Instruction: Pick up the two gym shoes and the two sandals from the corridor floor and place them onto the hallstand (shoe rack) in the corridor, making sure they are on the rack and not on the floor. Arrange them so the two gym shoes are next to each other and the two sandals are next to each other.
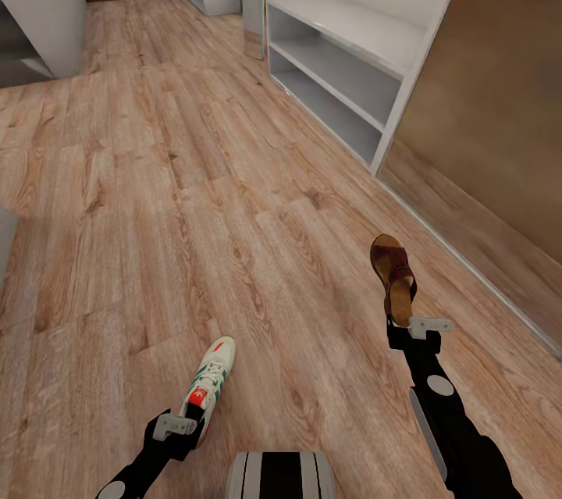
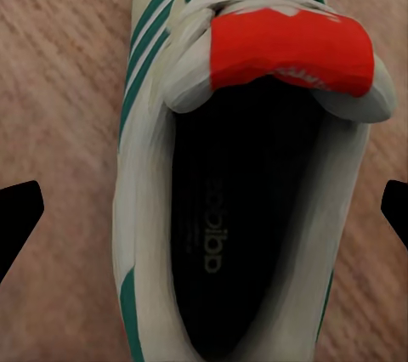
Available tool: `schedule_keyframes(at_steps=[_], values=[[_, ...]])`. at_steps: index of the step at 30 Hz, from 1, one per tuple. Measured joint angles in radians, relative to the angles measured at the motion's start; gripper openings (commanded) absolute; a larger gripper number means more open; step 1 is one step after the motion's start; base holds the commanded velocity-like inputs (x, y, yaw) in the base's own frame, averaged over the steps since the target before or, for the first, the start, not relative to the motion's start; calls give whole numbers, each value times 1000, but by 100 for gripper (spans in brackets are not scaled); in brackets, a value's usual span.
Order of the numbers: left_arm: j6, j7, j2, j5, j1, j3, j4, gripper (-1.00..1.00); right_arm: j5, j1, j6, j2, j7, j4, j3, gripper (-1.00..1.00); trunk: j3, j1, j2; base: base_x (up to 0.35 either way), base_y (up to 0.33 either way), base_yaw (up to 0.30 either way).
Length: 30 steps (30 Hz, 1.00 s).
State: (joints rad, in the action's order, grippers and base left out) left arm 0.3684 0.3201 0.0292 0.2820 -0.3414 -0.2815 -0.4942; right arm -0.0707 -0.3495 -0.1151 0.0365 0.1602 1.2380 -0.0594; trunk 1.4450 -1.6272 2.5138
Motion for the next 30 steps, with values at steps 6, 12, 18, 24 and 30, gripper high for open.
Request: schedule_keyframes(at_steps=[6,12,18,24,30], values=[[1,0,0,0,0,2,0,100,0,0,0,0,0,0,0,-100,0,0,0,0,0,0],[2,0,0,0,1,3,-2,100,0,0,0,0,0,0,0,-100,0,0,0,0,0,0],[3,0,-1,0,2,3,-3,100,0,0,0,0,0,0,0,-100,0,0,0,0,0,0],[3,0,0,0,5,3,-3,100,0,0,0,0,0,0,0,-100,0,0,0,0,0,0],[4,0,1,0,7,3,-3,100,0,0,0,0,1,0,0,-100,23,-3,1,0,0,0]])
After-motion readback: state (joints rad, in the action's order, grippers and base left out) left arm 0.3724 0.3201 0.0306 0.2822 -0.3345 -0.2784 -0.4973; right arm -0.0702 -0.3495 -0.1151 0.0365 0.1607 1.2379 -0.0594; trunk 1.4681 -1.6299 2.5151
